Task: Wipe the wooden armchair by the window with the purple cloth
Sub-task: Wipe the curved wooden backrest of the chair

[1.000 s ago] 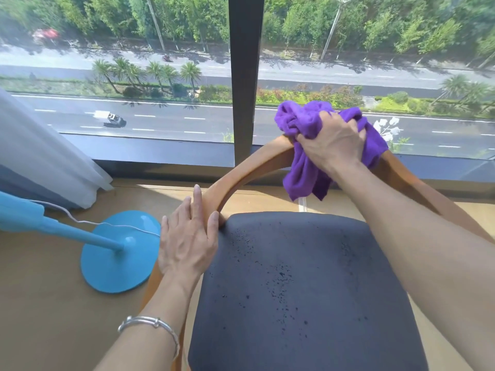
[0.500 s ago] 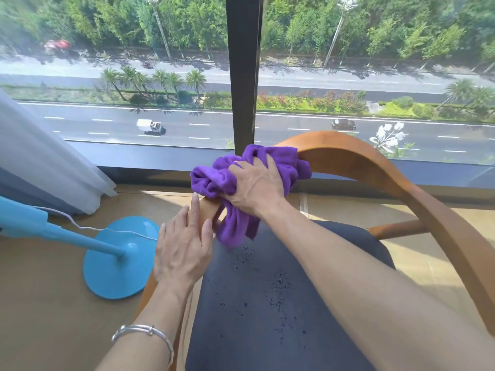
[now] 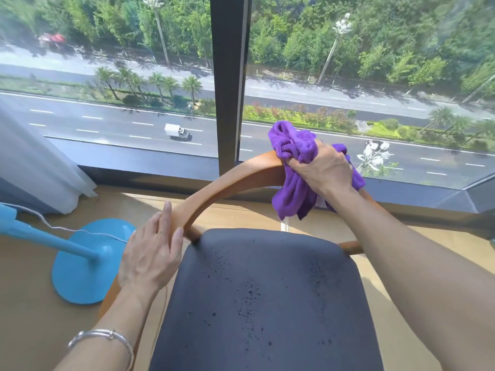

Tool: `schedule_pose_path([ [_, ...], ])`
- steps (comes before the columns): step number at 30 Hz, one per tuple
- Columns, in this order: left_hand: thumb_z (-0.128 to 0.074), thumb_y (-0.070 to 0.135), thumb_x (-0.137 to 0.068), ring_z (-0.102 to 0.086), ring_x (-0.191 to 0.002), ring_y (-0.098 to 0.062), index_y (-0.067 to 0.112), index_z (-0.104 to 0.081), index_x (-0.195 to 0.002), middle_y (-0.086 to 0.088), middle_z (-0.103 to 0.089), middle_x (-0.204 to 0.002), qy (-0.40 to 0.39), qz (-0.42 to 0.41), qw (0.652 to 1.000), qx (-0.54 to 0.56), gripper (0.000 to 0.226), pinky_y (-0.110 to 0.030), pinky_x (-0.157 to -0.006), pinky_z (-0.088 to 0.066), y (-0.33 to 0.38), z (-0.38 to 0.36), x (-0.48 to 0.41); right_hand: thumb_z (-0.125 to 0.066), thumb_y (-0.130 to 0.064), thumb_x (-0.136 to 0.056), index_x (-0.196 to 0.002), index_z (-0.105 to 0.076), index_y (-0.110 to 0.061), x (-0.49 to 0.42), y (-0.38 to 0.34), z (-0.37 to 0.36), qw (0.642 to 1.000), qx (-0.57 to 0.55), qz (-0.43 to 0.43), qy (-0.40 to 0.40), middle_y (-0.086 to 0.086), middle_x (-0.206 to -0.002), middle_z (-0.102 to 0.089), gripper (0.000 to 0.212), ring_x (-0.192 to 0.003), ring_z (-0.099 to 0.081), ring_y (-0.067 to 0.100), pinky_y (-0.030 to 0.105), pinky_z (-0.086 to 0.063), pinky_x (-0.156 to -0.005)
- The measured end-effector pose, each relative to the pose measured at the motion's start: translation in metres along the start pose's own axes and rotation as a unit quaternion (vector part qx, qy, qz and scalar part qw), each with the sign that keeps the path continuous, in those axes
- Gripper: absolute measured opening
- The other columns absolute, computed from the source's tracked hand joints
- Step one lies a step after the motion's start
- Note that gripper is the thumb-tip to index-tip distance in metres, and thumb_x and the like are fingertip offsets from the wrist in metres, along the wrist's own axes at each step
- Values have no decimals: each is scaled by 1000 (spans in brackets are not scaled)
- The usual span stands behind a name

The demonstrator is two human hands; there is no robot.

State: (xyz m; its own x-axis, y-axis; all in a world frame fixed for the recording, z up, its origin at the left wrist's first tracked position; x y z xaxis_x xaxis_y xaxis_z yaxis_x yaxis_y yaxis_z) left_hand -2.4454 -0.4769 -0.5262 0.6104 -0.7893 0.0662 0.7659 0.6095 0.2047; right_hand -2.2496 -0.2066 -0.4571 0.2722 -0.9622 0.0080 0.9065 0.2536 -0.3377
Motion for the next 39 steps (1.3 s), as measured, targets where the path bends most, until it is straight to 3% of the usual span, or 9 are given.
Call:
schedule_pose_path([
  [6,-20,55,-91,-55,-97,-32,20,-21,-147,-7,-54,-120,-3,-9,1000,-25,66,-46,-81,-46,-1,-4,-8,-58,-71,-78,-118,-55,-19,0,-14,-2,998,53,46,-8,5,-128,-58,66,-118,-50,35,49,-35,-99],
  [12,-19,53,-94,-54,-100,-32,20,-21,-147,-8,-54,-120,-20,0,1000,-12,63,-45,-81,-45,-1,-2,-4,-57,-70,-79,-101,-51,-25,12,-57,-13,980,103,158,-58,-2,-117,-59,51,-114,-48,30,49,-33,-100],
  [17,-17,54,-92,-56,-84,-36,15,-26,-143,-14,-54,-108,-39,-25,998,-43,65,-47,-70,-48,-1,-4,-3,-53,-77,-75,-116,-55,-26,5,-21,-2,995,18,80,-50,0,-124,-59,65,-118,-49,32,50,-36,-101],
  [22,-15,57,-87,-48,-112,-33,22,-25,-139,-9,-43,-126,-57,-99,992,-45,64,-48,-87,-42,57,9,-34,-55,-77,-72,-122,-55,-30,-2,17,2,998,-52,5,-46,-2,-124,-61,69,-120,-51,32,49,-41,-100],
  [25,-27,47,-94,-39,-119,-34,20,-27,-137,-13,-37,-127,-73,-159,984,19,51,-45,-98,-34,129,5,-73,-57,-75,-72,-122,-55,-29,-5,24,2,996,-69,-2,-51,-1,-123,-61,67,-119,-52,31,49,-41,-100],
  [27,-33,48,-93,-33,-125,-36,19,-22,-141,-20,-32,-136,-90,-138,985,55,57,-43,-105,-29,166,5,-99,-58,-73,-73,-121,-55,-29,-5,29,3,996,-79,-5,-48,1,-123,-62,65,-118,-52,31,49,-42,-100],
  [29,-26,53,-90,-24,-132,-35,19,-20,-144,-19,-23,-147,-97,-166,981,25,64,-45,-109,-22,193,3,-113,-58,-74,-72,-118,-55,-29,-4,37,4,995,-88,-12,-40,2,-121,-62,64,-117,-53,32,49,-42,-99],
  [33,-35,59,-87,-17,-138,-33,25,-12,-145,-7,-20,-151,-99,-197,975,-9,71,-61,-104,-26,226,4,-122,-58,-73,-72,-116,-55,-31,-2,61,4,992,-116,-33,-22,2,-118,-63,62,-114,-54,32,48,-44,-97],
  [39,-46,59,-83,-4,-143,-30,23,-19,-145,-5,-13,-154,-116,-275,948,-109,77,-69,-105,-8,276,2,-120,-59,-70,-71,-124,-50,-31,6,101,-2,987,-142,-73,-16,2,-121,-62,66,-115,-54,32,49,-43,-97],
])
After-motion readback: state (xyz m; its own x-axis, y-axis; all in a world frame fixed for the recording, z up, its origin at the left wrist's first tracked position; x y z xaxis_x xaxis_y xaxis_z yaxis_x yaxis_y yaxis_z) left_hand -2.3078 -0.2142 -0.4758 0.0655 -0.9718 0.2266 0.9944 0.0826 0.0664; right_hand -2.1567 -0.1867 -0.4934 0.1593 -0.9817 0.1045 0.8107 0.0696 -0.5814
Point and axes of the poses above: each hand's wrist, its own x-axis away from the middle knuckle, its own z-axis out of the back of the hand, y = z × x, the point moved 2 cm from there along -x, towards the middle knuckle
